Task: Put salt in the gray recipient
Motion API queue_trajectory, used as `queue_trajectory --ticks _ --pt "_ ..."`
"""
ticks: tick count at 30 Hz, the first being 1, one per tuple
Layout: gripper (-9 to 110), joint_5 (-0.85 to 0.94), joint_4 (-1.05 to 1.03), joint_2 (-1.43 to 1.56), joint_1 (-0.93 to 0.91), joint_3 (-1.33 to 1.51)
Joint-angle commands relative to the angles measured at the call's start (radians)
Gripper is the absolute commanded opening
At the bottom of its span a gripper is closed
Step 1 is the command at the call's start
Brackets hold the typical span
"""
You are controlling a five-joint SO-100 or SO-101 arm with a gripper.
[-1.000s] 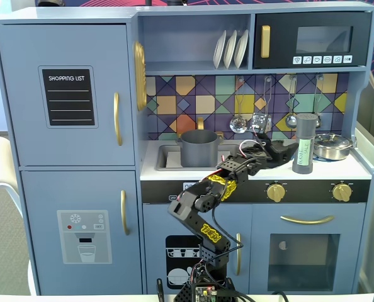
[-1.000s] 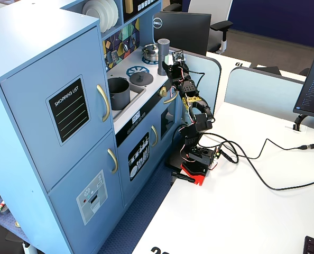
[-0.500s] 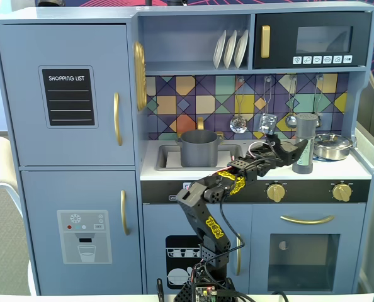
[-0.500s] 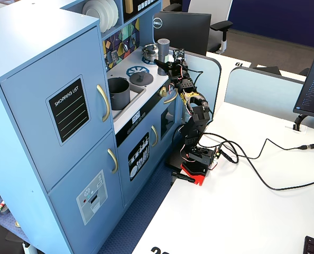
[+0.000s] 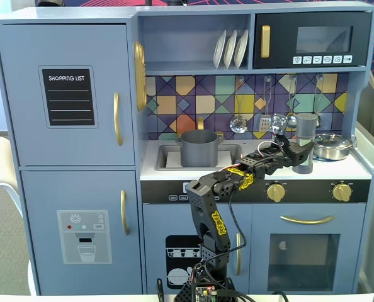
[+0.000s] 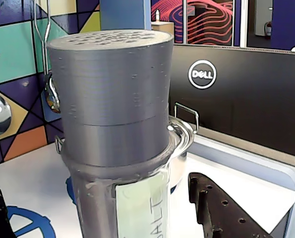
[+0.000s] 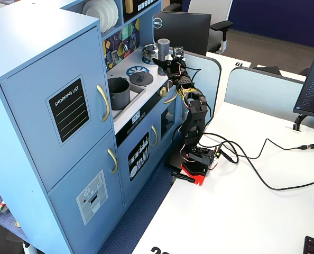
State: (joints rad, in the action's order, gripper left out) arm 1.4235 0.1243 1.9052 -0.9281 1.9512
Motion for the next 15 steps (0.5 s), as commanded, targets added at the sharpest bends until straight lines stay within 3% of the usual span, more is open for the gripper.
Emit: queue_trajectory --ticks 1,15 --pt "52 0.005 0.031 -0.023 0.002 -0.106" --pt "49 0.031 0.074 -0.224 0.021 -0.287"
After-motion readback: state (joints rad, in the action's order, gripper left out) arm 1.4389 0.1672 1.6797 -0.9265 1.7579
